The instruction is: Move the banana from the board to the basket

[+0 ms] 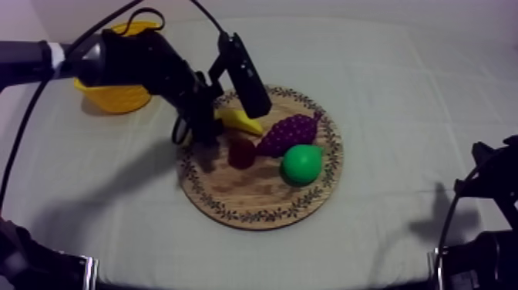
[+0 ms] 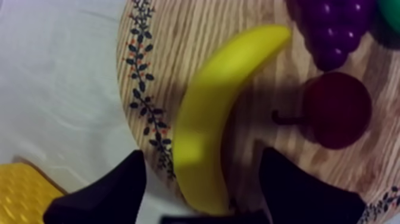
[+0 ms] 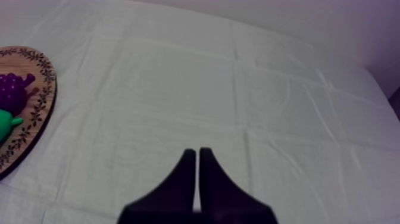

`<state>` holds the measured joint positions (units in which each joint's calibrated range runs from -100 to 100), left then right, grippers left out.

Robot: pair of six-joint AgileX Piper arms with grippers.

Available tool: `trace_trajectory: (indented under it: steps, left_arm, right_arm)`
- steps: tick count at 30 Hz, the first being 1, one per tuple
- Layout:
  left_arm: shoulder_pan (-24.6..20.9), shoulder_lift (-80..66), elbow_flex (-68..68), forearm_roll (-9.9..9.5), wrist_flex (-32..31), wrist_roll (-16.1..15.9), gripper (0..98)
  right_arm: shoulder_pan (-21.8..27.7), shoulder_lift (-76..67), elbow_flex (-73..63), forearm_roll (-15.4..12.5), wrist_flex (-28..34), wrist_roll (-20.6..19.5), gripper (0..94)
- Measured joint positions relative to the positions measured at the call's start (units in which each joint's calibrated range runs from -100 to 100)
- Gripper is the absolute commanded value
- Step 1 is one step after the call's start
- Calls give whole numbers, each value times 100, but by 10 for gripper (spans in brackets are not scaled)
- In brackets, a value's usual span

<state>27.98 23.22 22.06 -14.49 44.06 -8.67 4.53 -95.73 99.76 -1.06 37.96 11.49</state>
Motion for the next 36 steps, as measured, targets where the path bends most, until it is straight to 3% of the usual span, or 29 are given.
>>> trace_trajectory:
  steps: [11,23,36]
  left_arm:
    - [-109,544,-733,157,440,-69,615]
    - [67,774,-731,-141,345,208,283]
    - [55,572,-705,-428,619,626,207]
  right_arm:
    - [0,0,0,0,0,0,3]
    - [0,0,0,0,0,0,3]
    - [0,0,0,0,0,0,3]
